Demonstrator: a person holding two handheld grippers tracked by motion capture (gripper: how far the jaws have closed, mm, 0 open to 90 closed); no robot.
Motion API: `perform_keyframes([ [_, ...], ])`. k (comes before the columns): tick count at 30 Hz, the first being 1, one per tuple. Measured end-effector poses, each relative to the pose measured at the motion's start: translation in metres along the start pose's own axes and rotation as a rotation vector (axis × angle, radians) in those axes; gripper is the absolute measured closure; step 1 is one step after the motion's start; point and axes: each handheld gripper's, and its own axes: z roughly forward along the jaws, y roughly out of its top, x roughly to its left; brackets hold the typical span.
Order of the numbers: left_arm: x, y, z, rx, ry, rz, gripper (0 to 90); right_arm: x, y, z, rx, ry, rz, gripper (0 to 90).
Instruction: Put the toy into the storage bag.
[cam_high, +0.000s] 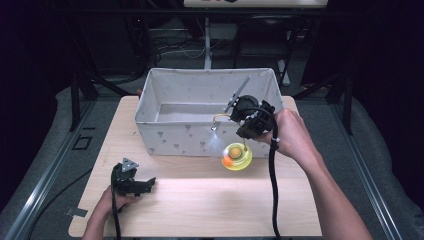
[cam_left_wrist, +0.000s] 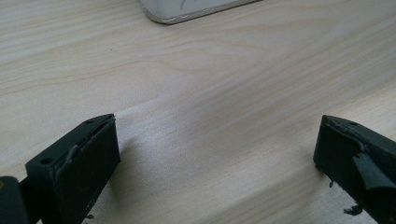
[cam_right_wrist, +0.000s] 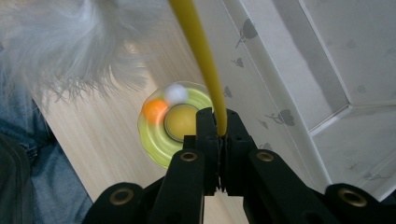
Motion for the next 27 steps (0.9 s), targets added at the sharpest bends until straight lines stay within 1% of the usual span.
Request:
perform_keyframes([
  [3, 0.0, 0.0, 0.0, 0.0, 0.0, 0.0, 0.2, -0.002, 0.003, -0.004, -0.006, 0.003, 0.002, 88.3],
  [4, 0.0, 0.0, 0.0, 0.0, 0.0, 0.0, 0.2, -0.003, 0.004, -0.006, 0.005, 0.0, -0.007, 88.4],
  [7, 0.0, 0.0, 0.0, 0.001, -0.001, -0.002, 0.2, -0.004, 0.006, -0.009, -0.007, 0.005, -0.006, 88.3],
  [8, 0.0, 0.0, 0.0, 0.001, -0.001, -0.001, 0.2, -0.005, 0.009, -0.012, -0.009, 0.007, -0.005, 88.4],
  [12, 0.0, 0.0, 0.0, 0.001, -0.001, -0.001, 0.2, -0.006, 0.013, -0.016, -0.007, 0.007, -0.015, 88.4],
  [14, 0.0, 0.0, 0.0, 0.001, 0.0, -0.001, 0.2, -0.006, 0.018, -0.023, -0.011, 0.001, -0.023, 88.3],
  [18, 0.0, 0.0, -0.001, 0.007, -0.005, 0.002, 0.2, -0.007, 0.024, -0.029, -0.024, -0.001, -0.03, 88.3],
  [19, 0.0, 0.0, -0.001, 0.007, -0.004, 0.003, 0.2, -0.008, 0.025, -0.03, -0.019, -0.001, -0.032, 88.3],
  [26, 0.0, 0.0, -0.001, 0.007, -0.005, 0.003, 0.2, -0.012, 0.031, -0.037, -0.024, 0.003, -0.031, 88.3],
  [27, 0.0, 0.0, -0.001, 0.007, -0.004, 0.003, 0.2, -0.014, 0.033, -0.039, -0.024, -0.002, -0.03, 88.3],
])
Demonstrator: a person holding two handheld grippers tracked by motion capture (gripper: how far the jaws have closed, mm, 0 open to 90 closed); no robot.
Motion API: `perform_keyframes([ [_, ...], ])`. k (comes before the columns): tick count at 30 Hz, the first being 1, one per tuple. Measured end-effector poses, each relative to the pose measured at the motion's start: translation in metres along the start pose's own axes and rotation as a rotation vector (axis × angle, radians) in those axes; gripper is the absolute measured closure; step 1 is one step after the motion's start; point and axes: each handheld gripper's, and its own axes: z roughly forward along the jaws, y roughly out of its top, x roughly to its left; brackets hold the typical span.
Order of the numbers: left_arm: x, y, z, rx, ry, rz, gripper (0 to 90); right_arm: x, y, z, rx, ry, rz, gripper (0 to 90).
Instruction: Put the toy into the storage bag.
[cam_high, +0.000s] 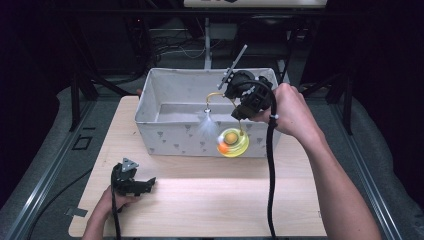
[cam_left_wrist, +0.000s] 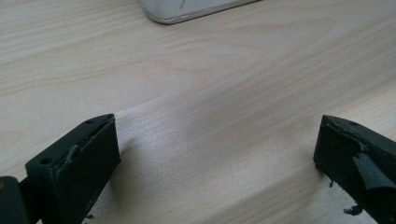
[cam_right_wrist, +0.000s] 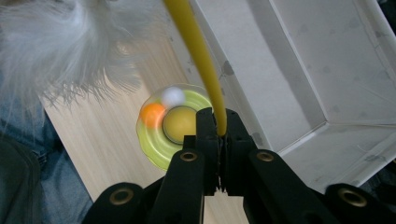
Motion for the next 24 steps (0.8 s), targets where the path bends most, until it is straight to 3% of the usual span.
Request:
perform_keyframes([
  [8, 0.0, 0.0, 0.0, 0.0, 0.0, 0.0, 0.2, -0.007, 0.007, -0.011, -0.015, -0.013, 0.01, 88.4],
  [24, 0.0, 0.0, 0.0, -0.001, -0.003, 0.009, 0.2, -0.037, 0.029, -0.031, -0.026, -0.053, 0.047, 88.3],
])
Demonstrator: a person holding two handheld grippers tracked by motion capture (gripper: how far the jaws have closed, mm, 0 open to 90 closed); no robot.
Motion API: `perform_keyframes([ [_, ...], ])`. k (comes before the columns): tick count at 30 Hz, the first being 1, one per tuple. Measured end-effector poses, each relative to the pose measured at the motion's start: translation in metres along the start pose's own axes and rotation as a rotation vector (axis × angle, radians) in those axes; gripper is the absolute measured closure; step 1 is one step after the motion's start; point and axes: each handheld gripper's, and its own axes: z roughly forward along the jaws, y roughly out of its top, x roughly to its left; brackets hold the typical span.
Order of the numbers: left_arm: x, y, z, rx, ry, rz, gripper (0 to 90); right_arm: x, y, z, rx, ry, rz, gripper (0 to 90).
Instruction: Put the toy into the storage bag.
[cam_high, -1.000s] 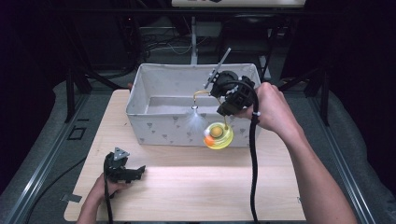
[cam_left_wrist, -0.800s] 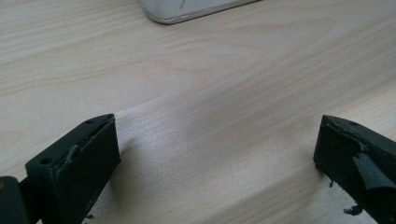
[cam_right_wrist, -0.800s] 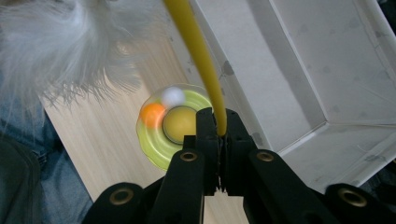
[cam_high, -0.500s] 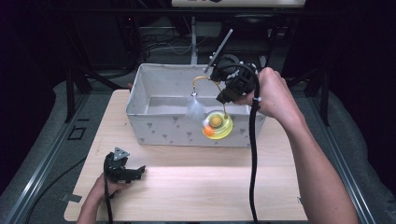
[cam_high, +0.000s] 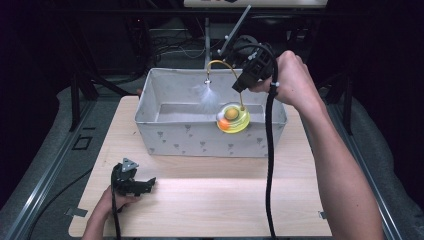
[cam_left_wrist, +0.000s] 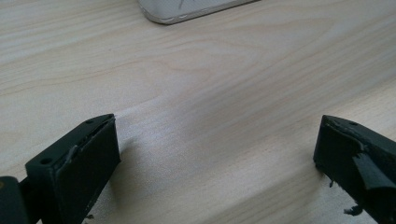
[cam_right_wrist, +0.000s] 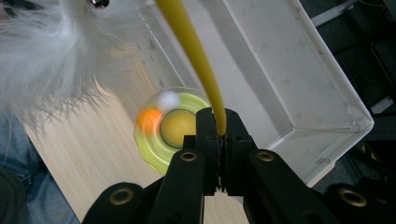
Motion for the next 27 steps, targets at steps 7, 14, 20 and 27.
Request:
perform_keyframes([
  [7, 0.0, 0.0, 0.0, 0.0, -0.001, 0.001, 0.2, -0.012, 0.003, 0.002, 0.003, -0.011, 0.032, 88.4],
  [14, 0.0, 0.0, 0.0, 0.0, -0.002, 0.002, 0.2, -0.028, 0.005, 0.006, 0.01, -0.03, 0.07, 88.4],
  [20, 0.0, 0.0, 0.0, -0.001, -0.001, -0.001, 0.2, -0.041, 0.007, 0.011, 0.007, -0.032, 0.112, 88.4],
  [27, 0.0, 0.0, 0.0, -0.001, -0.001, -0.002, 0.2, -0.056, 0.007, 0.021, 0.019, -0.039, 0.15, 88.4],
])
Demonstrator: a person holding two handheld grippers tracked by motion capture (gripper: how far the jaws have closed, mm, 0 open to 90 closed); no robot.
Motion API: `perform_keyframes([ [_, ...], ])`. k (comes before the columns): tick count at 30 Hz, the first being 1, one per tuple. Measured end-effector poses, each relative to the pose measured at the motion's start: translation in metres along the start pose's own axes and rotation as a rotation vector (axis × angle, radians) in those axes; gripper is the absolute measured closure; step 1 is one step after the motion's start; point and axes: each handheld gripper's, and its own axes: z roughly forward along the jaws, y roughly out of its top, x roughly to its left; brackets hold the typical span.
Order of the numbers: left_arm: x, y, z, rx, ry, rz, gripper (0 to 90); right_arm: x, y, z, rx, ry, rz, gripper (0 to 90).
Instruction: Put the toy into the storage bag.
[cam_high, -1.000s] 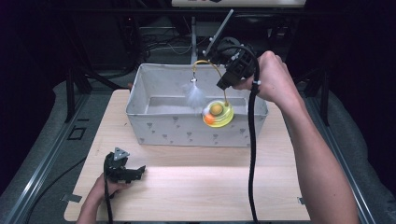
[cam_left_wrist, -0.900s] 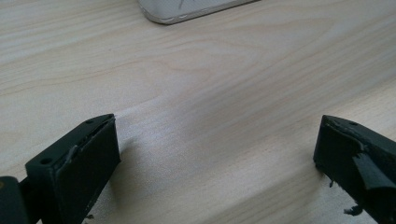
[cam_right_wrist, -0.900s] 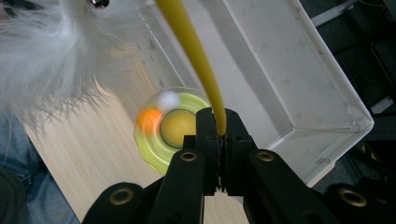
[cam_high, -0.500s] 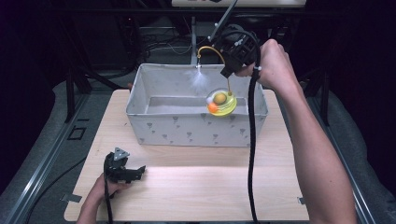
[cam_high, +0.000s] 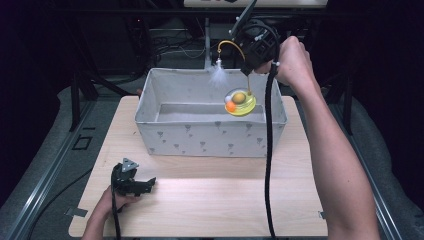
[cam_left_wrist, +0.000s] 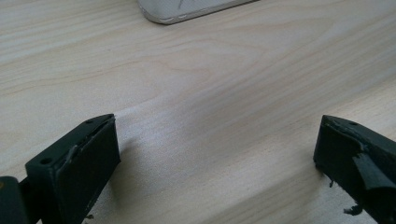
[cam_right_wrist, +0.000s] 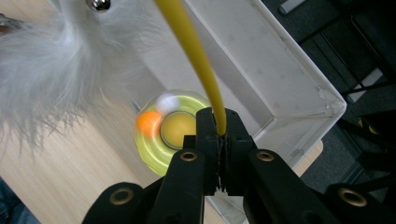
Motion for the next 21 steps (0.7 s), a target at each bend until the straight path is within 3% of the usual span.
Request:
perform_keyframes([
  [21, 0.0, 0.0, 0.0, 0.001, -0.002, 0.003, 0.2, -0.039, -0.007, 0.04, 0.01, -0.009, 0.131, 88.3],
])
